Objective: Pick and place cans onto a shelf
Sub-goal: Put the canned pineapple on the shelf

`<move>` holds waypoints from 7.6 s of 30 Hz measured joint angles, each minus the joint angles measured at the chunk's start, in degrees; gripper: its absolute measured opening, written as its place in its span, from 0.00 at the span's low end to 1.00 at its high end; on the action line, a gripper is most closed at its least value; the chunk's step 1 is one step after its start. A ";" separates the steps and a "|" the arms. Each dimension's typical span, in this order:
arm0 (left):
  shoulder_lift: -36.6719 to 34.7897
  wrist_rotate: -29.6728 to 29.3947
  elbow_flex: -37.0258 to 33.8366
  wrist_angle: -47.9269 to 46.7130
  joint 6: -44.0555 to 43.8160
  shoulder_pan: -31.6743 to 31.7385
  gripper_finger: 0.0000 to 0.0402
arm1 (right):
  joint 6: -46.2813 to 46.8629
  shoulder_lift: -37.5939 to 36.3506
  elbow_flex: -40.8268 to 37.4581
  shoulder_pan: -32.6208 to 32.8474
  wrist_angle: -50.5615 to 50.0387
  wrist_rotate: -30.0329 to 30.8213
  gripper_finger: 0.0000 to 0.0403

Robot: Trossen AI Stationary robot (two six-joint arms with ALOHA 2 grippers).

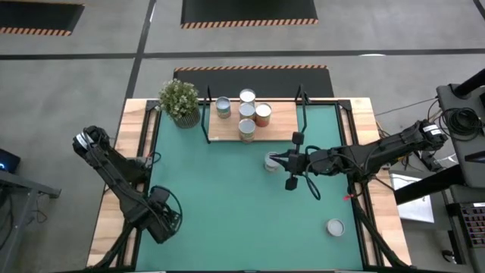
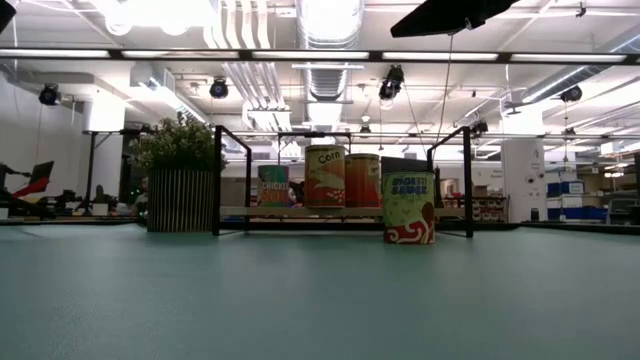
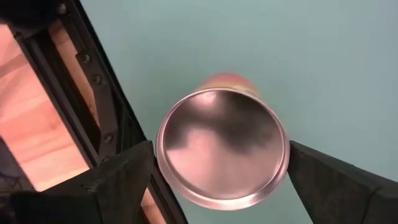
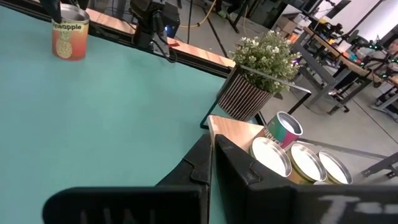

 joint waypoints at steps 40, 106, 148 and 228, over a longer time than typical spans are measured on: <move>1.22 -3.09 6.05 2.86 8.05 1.67 0.78 | 0.04 0.00 0.02 0.00 -0.74 0.04 0.02; 41.28 -16.92 59.47 22.43 130.41 60.61 0.77 | 3.08 -16.44 -2.75 14.01 -9.38 0.63 0.02; 46.74 -24.40 72.93 15.85 133.36 58.53 0.88 | 4.15 -16.40 -2.75 14.01 -10.86 0.61 0.02; -32.81 -48.05 -18.22 75.52 125.76 29.44 0.88 | 14.45 29.11 32.54 -24.76 -52.30 -9.57 0.02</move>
